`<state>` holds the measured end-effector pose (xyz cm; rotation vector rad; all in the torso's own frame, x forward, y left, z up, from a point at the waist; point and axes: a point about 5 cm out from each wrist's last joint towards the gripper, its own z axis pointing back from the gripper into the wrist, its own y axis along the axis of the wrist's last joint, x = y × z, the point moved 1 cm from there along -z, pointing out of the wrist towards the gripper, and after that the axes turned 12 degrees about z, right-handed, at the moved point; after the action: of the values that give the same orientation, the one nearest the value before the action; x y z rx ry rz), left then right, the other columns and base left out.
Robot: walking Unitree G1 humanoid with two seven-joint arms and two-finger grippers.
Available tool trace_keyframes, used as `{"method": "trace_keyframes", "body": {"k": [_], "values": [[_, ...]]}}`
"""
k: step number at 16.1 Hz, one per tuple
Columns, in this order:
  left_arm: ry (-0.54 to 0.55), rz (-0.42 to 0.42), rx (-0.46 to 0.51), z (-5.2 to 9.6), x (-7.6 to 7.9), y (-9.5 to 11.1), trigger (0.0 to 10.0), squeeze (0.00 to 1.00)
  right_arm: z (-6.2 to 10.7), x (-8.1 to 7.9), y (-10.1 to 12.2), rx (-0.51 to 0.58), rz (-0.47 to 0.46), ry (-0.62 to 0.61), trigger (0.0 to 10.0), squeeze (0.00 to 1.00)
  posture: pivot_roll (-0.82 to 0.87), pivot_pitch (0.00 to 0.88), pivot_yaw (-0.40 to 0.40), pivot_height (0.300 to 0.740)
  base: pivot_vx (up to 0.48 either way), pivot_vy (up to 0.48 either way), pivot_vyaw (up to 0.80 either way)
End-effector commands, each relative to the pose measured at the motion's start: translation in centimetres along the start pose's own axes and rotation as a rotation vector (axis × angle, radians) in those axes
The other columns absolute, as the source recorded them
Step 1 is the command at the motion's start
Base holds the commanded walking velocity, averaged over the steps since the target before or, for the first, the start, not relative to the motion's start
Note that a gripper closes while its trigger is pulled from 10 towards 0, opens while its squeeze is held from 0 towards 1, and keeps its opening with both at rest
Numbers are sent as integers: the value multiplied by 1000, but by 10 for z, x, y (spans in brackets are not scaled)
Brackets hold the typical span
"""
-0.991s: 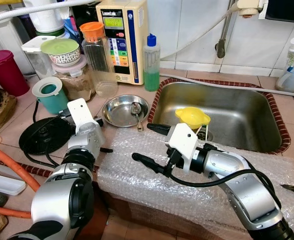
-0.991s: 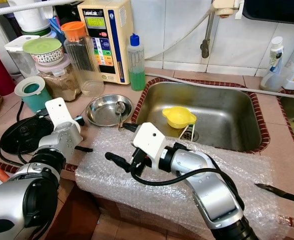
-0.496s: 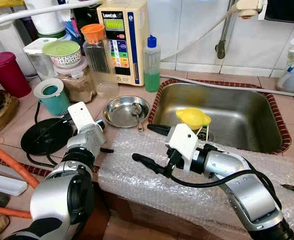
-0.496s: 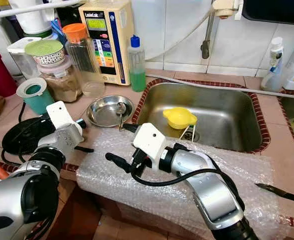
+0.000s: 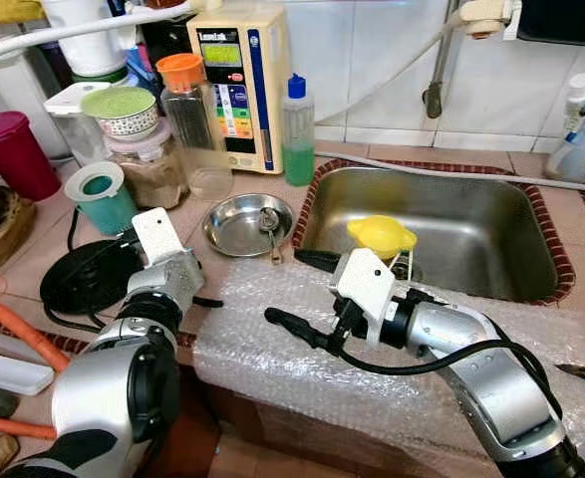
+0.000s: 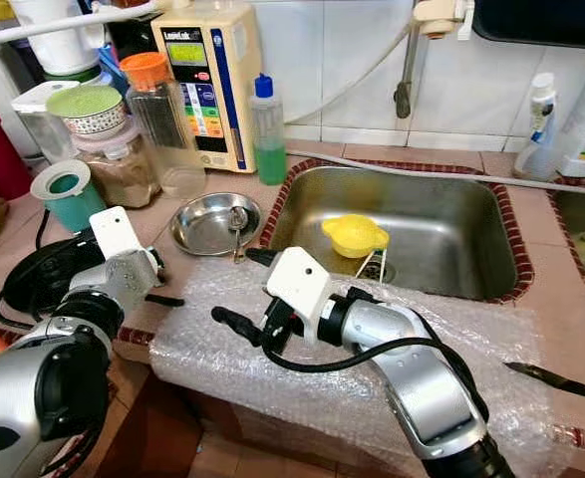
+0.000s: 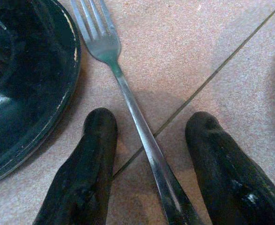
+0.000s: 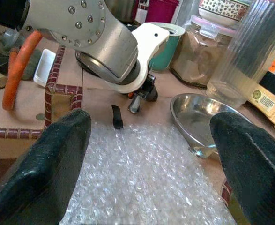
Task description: Kitchen organization
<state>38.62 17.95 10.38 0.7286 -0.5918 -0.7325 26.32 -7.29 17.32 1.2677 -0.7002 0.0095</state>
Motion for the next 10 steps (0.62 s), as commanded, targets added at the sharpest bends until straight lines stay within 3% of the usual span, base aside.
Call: {"method": "trace_keyframes", "body": {"k": [1, 4, 10], "values": [[82, -57, -71, -5, -16, -17, 0, 0, -1, -5, 7, 23, -1, 35, 10000, 0, -25, 0, 118, 740, 0, 0, 0], [108, -109, -62, -6, -20, -19, 0, 0, 2, -12, 8, 39, -51, 92, 10000, 0, -28, 0, 117, 740, 0, 0, 0], [139, -167, -59, -7, -26, -25, 0, 0, 4, -14, 5, 25, -61, 113, 10000, 0, -29, 0, 113, 740, 0, 0, 0]]}}
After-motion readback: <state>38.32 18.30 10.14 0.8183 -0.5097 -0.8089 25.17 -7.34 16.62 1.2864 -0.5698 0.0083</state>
